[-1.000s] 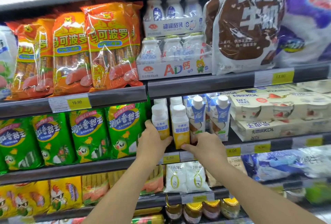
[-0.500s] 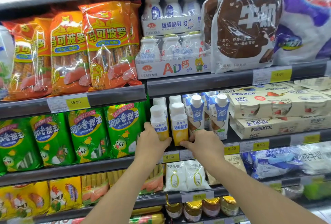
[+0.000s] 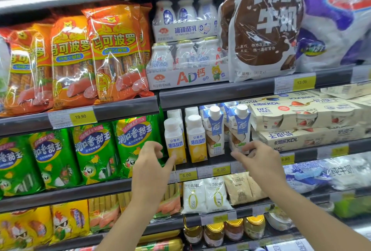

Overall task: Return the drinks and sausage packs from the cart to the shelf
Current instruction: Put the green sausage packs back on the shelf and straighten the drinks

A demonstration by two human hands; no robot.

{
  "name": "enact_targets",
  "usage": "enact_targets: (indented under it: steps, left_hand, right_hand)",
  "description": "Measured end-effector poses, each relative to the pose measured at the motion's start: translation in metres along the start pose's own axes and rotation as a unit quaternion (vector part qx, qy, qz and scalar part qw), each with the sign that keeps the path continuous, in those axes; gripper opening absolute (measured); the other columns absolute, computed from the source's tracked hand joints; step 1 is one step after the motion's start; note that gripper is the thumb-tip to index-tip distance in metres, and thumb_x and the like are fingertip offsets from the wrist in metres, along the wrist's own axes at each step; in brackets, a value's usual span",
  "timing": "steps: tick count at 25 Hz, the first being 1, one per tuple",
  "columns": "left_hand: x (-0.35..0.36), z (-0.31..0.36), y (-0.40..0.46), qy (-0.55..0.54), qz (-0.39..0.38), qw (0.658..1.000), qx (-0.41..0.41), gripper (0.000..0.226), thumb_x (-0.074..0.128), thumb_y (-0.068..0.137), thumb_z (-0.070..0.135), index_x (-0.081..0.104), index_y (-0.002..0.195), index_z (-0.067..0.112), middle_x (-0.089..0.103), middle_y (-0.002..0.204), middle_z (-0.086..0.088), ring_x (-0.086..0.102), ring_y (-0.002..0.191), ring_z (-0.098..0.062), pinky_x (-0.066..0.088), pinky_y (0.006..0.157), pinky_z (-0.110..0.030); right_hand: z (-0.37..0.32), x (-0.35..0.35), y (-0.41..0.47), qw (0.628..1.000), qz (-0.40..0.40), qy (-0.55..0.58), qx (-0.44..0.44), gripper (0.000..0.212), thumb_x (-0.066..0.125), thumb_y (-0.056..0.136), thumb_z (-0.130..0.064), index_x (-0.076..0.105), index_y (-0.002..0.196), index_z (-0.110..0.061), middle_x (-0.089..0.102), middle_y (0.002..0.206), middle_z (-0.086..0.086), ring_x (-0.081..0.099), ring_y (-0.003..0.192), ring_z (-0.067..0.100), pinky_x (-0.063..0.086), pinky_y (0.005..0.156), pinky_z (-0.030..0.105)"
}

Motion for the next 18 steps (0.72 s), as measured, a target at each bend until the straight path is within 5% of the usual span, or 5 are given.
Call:
enact_targets:
  steps: [5, 10, 12, 16, 18]
  left_hand:
    - [0.014, 0.077, 0.014, 0.011, -0.045, 0.989, 0.139, 0.046, 0.073, 0.082, 0.038, 0.053, 0.118, 0.017, 0.057, 0.105, 0.006, 0.055, 0.063, -0.006, 0.051, 0.065, -0.020]
    - [0.049, 0.115, 0.049, 0.071, -0.128, 0.986, 0.083, 0.069, 0.071, 0.086, 0.039, 0.037, 0.140, 0.012, 0.049, 0.136, -0.008, 0.058, 0.116, -0.024, 0.047, 0.096, -0.033]
    - [0.057, 0.113, 0.062, 0.081, -0.157, 0.984, 0.034, 0.061, 0.072, 0.086, 0.036, 0.044, 0.133, 0.009, 0.056, 0.126, -0.010, 0.064, 0.107, -0.026, 0.053, 0.093, -0.035]
    - [0.069, 0.115, 0.073, 0.068, -0.221, 0.973, -0.015, 0.032, 0.067, 0.090, 0.029, 0.052, 0.107, 0.007, 0.075, 0.075, -0.007, 0.071, 0.056, -0.015, 0.059, 0.060, -0.027]
    - [0.070, 0.121, 0.074, 0.044, -0.248, 0.967, -0.036, 0.025, 0.062, 0.093, 0.024, 0.053, 0.108, 0.006, 0.075, 0.064, -0.006, 0.071, 0.050, -0.013, 0.057, 0.057, -0.023]
  right_hand:
    - [0.011, -0.003, 0.015, 1.000, 0.005, -0.017, 0.022, 0.049, 0.077, 0.073, -0.056, 0.059, 0.102, -0.021, 0.065, 0.083, -0.006, 0.061, 0.077, 0.014, 0.044, 0.058, 0.028]
    - [0.017, 0.001, 0.022, 0.998, -0.024, -0.059, 0.029, 0.063, 0.075, 0.074, -0.059, 0.055, 0.120, -0.020, 0.065, 0.097, -0.004, 0.056, 0.082, 0.015, 0.043, 0.061, 0.029]
    - [0.020, 0.005, 0.025, 0.996, -0.039, -0.076, 0.023, 0.062, 0.074, 0.073, -0.060, 0.058, 0.118, -0.020, 0.067, 0.100, -0.003, 0.058, 0.083, 0.016, 0.049, 0.060, 0.030]
    - [0.024, 0.007, 0.031, 0.995, -0.052, -0.081, 0.016, 0.048, 0.074, 0.070, -0.062, 0.065, 0.102, -0.026, 0.067, 0.091, -0.006, 0.064, 0.076, 0.016, 0.060, 0.063, 0.038]
    - [0.024, 0.007, 0.033, 0.995, -0.060, -0.076, 0.016, 0.043, 0.075, 0.071, -0.060, 0.065, 0.097, -0.027, 0.065, 0.087, -0.008, 0.066, 0.070, 0.018, 0.061, 0.059, 0.039]
Point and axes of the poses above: each hand's wrist, its own y-axis towards the middle knuckle, its own x-axis out of the palm, z = x × y, the point moved 5 cm from there along y, towards the middle knuckle
